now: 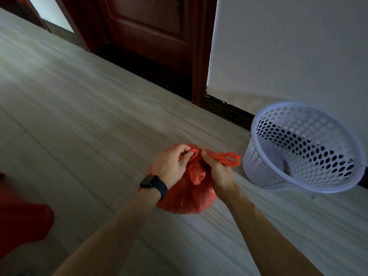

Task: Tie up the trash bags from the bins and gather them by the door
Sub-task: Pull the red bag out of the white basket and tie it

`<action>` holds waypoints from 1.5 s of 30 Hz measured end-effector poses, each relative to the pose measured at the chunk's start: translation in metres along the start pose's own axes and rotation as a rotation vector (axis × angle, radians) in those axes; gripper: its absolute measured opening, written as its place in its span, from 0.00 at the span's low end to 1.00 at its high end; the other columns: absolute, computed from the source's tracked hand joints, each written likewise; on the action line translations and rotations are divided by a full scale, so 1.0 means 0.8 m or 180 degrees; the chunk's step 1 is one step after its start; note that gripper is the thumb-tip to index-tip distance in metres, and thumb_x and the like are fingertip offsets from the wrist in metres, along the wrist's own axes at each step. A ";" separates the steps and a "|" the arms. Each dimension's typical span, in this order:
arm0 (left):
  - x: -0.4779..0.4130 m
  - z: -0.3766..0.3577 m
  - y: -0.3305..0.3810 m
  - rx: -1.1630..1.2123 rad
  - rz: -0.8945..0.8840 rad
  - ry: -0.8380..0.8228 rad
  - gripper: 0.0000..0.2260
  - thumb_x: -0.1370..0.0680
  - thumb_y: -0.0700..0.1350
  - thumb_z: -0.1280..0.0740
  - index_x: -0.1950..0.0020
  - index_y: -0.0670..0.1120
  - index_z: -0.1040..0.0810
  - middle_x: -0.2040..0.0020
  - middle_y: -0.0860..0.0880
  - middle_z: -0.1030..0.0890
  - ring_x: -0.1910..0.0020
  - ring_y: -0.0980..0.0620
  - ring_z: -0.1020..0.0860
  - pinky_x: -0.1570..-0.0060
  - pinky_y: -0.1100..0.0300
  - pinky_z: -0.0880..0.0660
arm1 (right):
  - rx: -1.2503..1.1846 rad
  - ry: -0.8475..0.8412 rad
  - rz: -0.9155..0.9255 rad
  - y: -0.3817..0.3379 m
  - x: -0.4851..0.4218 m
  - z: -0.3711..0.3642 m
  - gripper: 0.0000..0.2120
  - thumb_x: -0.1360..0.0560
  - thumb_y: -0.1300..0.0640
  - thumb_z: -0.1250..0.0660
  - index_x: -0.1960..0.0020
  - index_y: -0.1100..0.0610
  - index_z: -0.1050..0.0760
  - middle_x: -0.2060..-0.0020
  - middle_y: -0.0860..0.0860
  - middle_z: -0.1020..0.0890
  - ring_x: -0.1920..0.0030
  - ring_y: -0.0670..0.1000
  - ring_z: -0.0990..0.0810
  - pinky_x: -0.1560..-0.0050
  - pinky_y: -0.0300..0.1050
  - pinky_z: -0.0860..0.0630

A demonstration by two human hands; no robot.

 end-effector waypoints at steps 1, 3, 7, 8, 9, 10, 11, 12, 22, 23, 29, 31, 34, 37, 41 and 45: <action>0.002 0.004 -0.003 -0.0242 -0.0162 0.0154 0.08 0.20 0.53 0.35 0.47 0.52 0.20 0.54 0.54 0.17 0.59 0.51 0.19 0.63 0.57 0.25 | -0.0159 0.0056 -0.0001 0.000 0.001 -0.002 0.09 0.26 0.55 0.27 0.50 0.59 0.16 0.53 0.56 0.13 0.48 0.55 0.15 0.40 0.51 0.22; 0.011 0.010 -0.007 -0.0989 -0.0711 0.0539 0.07 0.20 0.53 0.36 0.49 0.52 0.20 0.54 0.51 0.18 0.60 0.47 0.20 0.63 0.55 0.26 | -0.0224 0.0264 0.0091 -0.003 0.007 -0.005 0.06 0.24 0.57 0.28 0.57 0.59 0.17 0.59 0.55 0.13 0.53 0.55 0.15 0.42 0.51 0.20; 0.028 0.011 -0.017 -0.1695 -0.1329 0.0828 0.06 0.20 0.50 0.35 0.51 0.52 0.19 0.54 0.51 0.20 0.60 0.46 0.22 0.61 0.52 0.28 | -0.0297 0.0418 0.0062 0.006 0.016 -0.008 0.08 0.21 0.59 0.33 0.58 0.58 0.20 0.62 0.55 0.17 0.58 0.54 0.18 0.47 0.51 0.22; 0.028 0.012 -0.019 -0.1765 -0.1369 0.0795 0.05 0.20 0.50 0.35 0.52 0.52 0.19 0.55 0.50 0.21 0.60 0.46 0.22 0.61 0.52 0.29 | -0.0292 0.0409 0.0047 0.007 0.017 -0.009 0.09 0.20 0.58 0.34 0.58 0.58 0.20 0.62 0.55 0.17 0.59 0.54 0.19 0.49 0.50 0.22; 0.028 0.012 -0.020 -0.1838 -0.1414 0.0786 0.04 0.20 0.49 0.34 0.52 0.52 0.19 0.56 0.50 0.21 0.61 0.46 0.23 0.61 0.52 0.31 | -0.0255 0.0394 0.0036 0.007 0.017 -0.008 0.09 0.20 0.58 0.35 0.57 0.59 0.20 0.62 0.56 0.17 0.59 0.53 0.19 0.52 0.48 0.21; 0.028 0.014 -0.021 -0.1900 -0.1481 0.0785 0.04 0.20 0.48 0.33 0.52 0.52 0.19 0.56 0.50 0.21 0.61 0.46 0.23 0.61 0.52 0.31 | -0.0217 0.0386 0.0026 0.006 0.017 -0.008 0.10 0.20 0.57 0.35 0.56 0.60 0.20 0.62 0.56 0.17 0.60 0.53 0.18 0.54 0.46 0.21; 0.028 0.016 -0.021 -0.1953 -0.1555 0.0783 0.03 0.21 0.48 0.33 0.52 0.52 0.19 0.57 0.50 0.21 0.62 0.46 0.23 0.62 0.52 0.31 | -0.0164 0.0374 0.0034 0.006 0.016 -0.007 0.10 0.19 0.56 0.35 0.55 0.60 0.20 0.62 0.55 0.17 0.60 0.52 0.18 0.55 0.44 0.20; 0.027 0.019 -0.022 -0.2000 -0.1632 0.0781 0.03 0.21 0.47 0.32 0.52 0.52 0.19 0.56 0.50 0.21 0.62 0.46 0.23 0.62 0.52 0.31 | -0.0095 0.0363 0.0050 0.003 0.016 -0.007 0.11 0.19 0.56 0.35 0.56 0.60 0.20 0.63 0.54 0.17 0.61 0.51 0.18 0.56 0.42 0.20; 0.012 0.054 -0.040 -0.2730 -0.2243 0.0155 0.16 0.31 0.37 0.32 0.47 0.52 0.20 0.50 0.46 0.18 0.64 0.44 0.21 0.56 0.52 0.32 | -0.0106 0.0553 -0.0029 -0.008 0.014 0.009 0.12 0.21 0.59 0.34 0.63 0.57 0.22 0.78 0.44 0.21 0.70 0.46 0.24 0.65 0.37 0.28; 0.013 0.057 -0.046 -0.2799 -0.2278 0.0106 0.16 0.32 0.37 0.33 0.47 0.52 0.20 0.50 0.47 0.18 0.65 0.44 0.21 0.56 0.52 0.32 | -0.0085 0.0577 -0.0058 -0.006 0.012 0.012 0.12 0.21 0.60 0.34 0.63 0.58 0.22 0.77 0.45 0.21 0.70 0.47 0.25 0.65 0.38 0.30; 0.044 0.029 -0.050 -0.2146 -0.1259 -0.0323 0.10 0.23 0.51 0.40 0.48 0.52 0.21 0.50 0.47 0.18 0.59 0.43 0.19 0.57 0.51 0.25 | 0.0546 0.0602 -0.0134 0.003 0.005 0.032 0.09 0.22 0.55 0.33 0.58 0.58 0.23 0.66 0.53 0.22 0.62 0.53 0.24 0.56 0.49 0.27; 0.040 0.031 -0.047 -0.1347 -0.0706 -0.0326 0.12 0.24 0.53 0.39 0.43 0.53 0.23 0.47 0.50 0.20 0.50 0.46 0.20 0.51 0.52 0.25 | 0.0405 0.0438 -0.0089 -0.008 0.002 0.034 0.08 0.22 0.55 0.32 0.53 0.61 0.21 0.61 0.56 0.19 0.57 0.55 0.21 0.52 0.53 0.24; 0.018 0.042 -0.027 0.0185 -0.0050 -0.0321 0.18 0.26 0.56 0.37 0.37 0.57 0.24 0.41 0.54 0.23 0.41 0.56 0.25 0.40 0.59 0.29 | 0.0386 0.0147 0.0091 -0.032 0.001 0.023 0.12 0.22 0.54 0.33 0.49 0.63 0.19 0.60 0.55 0.18 0.59 0.51 0.19 0.58 0.47 0.23; -0.010 0.027 -0.005 0.0016 -0.0164 -0.0322 0.18 0.25 0.59 0.40 0.43 0.53 0.18 0.43 0.52 0.20 0.41 0.54 0.25 0.38 0.59 0.29 | 0.0403 0.0027 0.0279 -0.046 0.005 0.001 0.13 0.20 0.55 0.37 0.57 0.59 0.18 0.69 0.51 0.20 0.67 0.47 0.21 0.66 0.40 0.26; -0.007 -0.010 -0.005 -0.0133 -0.0132 -0.0751 0.12 0.23 0.52 0.33 0.49 0.48 0.15 0.45 0.49 0.17 0.43 0.50 0.22 0.39 0.66 0.32 | 0.0390 0.0104 0.0373 -0.056 0.011 -0.012 0.15 0.19 0.57 0.39 0.62 0.58 0.21 0.73 0.51 0.23 0.70 0.47 0.24 0.65 0.42 0.26; 0.024 -0.017 -0.015 -0.0202 -0.0182 -0.0391 0.16 0.23 0.57 0.36 0.48 0.50 0.15 0.45 0.50 0.18 0.43 0.50 0.24 0.40 0.66 0.34 | 0.0277 0.0262 0.0299 -0.050 0.009 -0.010 0.16 0.19 0.57 0.38 0.64 0.58 0.22 0.75 0.51 0.25 0.73 0.47 0.28 0.65 0.45 0.28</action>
Point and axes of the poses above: each hand's wrist, its own x-axis away from the middle knuckle, its own z-axis out of the back of the hand, y = z × x, the point moved 4 cm from there along -x, towards the middle knuckle
